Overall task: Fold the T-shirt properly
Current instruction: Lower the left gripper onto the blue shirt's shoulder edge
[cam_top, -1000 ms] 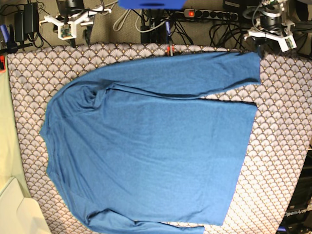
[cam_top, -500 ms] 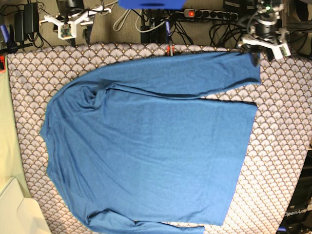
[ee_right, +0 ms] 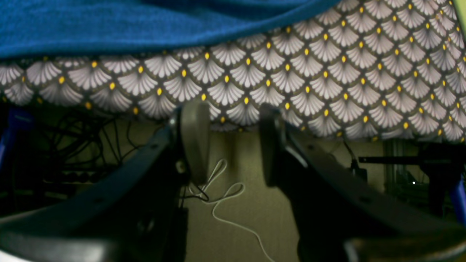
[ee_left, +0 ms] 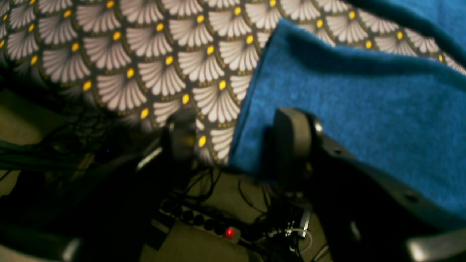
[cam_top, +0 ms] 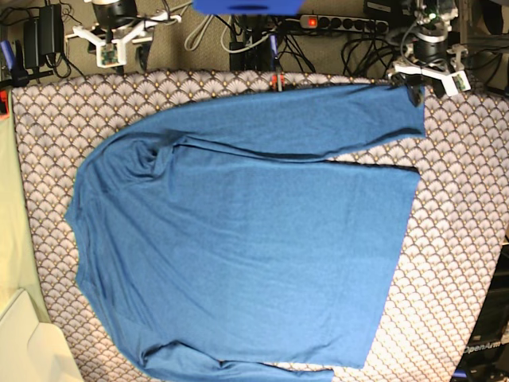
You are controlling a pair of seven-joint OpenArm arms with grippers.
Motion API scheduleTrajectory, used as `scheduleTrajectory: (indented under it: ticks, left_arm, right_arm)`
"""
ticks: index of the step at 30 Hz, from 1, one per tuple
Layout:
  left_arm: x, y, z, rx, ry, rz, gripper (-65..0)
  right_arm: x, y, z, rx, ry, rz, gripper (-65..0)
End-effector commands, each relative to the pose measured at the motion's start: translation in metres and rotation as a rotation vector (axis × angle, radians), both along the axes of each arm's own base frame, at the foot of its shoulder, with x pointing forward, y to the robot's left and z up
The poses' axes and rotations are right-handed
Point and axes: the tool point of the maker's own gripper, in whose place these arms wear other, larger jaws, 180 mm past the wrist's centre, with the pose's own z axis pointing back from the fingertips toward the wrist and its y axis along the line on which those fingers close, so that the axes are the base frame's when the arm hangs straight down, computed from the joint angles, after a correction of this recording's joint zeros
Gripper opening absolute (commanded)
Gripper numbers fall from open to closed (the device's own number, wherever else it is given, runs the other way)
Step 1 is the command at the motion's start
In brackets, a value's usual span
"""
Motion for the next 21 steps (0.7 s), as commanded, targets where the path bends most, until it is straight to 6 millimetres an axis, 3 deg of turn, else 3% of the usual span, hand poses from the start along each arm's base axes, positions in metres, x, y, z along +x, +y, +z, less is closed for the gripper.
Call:
scheduleTrajectory:
  ticks: [1, 12, 14, 21]
  left_arm:
    - [-0.002, 0.003, 0.002, 0.005, 0.000, 0.001, -31.9]
    - [-0.003, -0.028, -0.009, -0.041, 0.025, -0.067, -32.5]
    - [-0.003, -0.028, -0.009, -0.040, 0.026, -0.068, -36.7]
    - [-0.004, -0.026, -0.009, -0.036, 0.028, -0.067, -64.1]
  right_arm:
    - [0.001, -0.001, 0.006, -0.007, -0.023, 0.007, -41.5]
    - [0.006, 0.000, 0.008, -0.004, -0.037, 0.008, -41.5]
    - [0.006, 0.000, 0.008, -0.004, -0.037, 0.008, -41.5]
    - [0.006, 0.001, 0.008, -0.003, -0.037, 0.009, -41.5]
